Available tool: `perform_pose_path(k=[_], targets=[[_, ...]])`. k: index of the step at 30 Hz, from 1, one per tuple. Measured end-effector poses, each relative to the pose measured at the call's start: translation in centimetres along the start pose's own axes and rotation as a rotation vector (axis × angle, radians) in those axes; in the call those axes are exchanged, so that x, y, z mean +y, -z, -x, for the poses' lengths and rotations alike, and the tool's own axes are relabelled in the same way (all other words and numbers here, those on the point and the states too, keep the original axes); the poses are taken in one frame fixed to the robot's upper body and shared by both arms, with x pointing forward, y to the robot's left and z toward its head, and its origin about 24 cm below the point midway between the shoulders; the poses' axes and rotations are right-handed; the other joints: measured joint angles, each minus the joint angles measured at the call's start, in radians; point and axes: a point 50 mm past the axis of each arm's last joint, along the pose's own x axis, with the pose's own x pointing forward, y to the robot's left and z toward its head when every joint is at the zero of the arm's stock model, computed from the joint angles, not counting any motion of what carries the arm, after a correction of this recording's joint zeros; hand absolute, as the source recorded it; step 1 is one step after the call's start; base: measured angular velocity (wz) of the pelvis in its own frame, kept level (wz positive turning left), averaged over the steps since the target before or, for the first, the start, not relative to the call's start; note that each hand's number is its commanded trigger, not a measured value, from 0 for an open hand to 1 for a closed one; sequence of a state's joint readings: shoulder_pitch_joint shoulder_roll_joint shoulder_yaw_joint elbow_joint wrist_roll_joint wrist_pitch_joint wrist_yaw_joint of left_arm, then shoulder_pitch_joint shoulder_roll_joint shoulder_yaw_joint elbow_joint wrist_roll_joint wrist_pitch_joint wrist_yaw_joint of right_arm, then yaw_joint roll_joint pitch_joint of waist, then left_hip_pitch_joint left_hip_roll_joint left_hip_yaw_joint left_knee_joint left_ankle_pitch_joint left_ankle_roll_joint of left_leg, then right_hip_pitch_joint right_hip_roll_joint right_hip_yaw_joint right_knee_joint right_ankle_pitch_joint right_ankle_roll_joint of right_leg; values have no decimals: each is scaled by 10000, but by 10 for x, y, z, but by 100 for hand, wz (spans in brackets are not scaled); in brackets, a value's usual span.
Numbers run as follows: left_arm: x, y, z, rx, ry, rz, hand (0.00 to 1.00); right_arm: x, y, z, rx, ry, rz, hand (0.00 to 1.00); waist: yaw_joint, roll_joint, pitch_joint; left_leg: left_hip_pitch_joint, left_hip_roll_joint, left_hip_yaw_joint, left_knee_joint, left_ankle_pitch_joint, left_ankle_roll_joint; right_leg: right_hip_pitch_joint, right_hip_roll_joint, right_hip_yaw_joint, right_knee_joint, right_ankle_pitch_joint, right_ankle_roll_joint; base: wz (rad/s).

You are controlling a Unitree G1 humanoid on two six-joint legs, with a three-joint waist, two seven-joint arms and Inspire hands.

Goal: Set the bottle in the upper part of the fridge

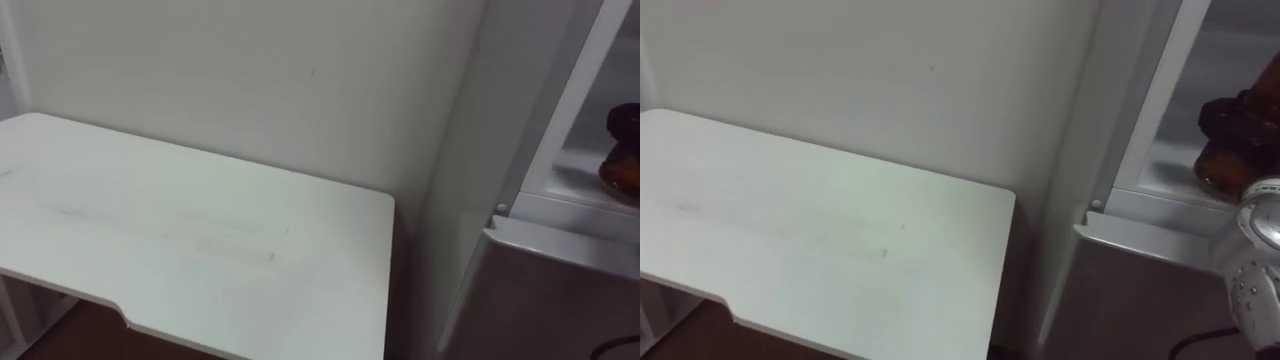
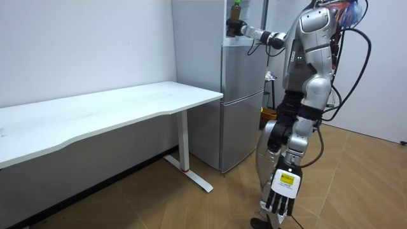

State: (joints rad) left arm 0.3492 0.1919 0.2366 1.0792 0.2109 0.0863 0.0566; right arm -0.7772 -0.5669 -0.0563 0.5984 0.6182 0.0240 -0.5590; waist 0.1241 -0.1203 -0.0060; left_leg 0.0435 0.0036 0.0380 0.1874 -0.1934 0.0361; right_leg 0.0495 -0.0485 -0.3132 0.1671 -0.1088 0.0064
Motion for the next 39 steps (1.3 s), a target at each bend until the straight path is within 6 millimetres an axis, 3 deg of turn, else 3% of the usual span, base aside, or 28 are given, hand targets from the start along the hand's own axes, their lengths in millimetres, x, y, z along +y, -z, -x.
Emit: perform_pose_path(k=[12,16,24,26,27,28,29,39], targets=[[4,-6,0,-123,-285,3,0,4,5,-4,13,-829,1197,100,266,28,-6,-90,7,-145,90,3,-7,14,-11,-185,3,1,-1,4],[4,-5,0,-57,-292,192,0,2,9,-8,213,-794,1515,100,564,127,61,14,16,-47,74,7,-13,64,-6,-121,16,2,-5,-8],[4,-2,0,159,-303,426,0,-4,14,-12,395,-730,1596,100,797,170,84,21,28,0,105,19,-32,77,-7,-121,23,28,-45,-1],[4,-1,0,203,-292,531,0,-4,14,-12,369,-709,1594,55,842,191,86,24,29,-1,106,22,-38,76,-6,-105,26,36,-58,0],[4,0,0,244,-279,535,0,-5,14,-13,327,-716,1572,40,862,213,96,19,29,0,108,23,-39,71,-8,-107,26,40,-64,0],[4,0,0,261,-270,553,0,-5,14,-13,271,-709,1550,9,897,226,105,16,30,1,108,26,-43,66,-7,-107,23,46,-73,0],[4,1,0,266,-267,549,0,-6,14,-13,264,-692,1548,2,908,229,107,14,32,-1,108,27,-45,65,-7,-109,23,46,-74,0],[4,-5,0,139,-189,516,0,-9,15,-14,61,-738,1476,0,992,366,120,-23,49,10,112,40,-64,18,2,-115,19,61,-98,0]])
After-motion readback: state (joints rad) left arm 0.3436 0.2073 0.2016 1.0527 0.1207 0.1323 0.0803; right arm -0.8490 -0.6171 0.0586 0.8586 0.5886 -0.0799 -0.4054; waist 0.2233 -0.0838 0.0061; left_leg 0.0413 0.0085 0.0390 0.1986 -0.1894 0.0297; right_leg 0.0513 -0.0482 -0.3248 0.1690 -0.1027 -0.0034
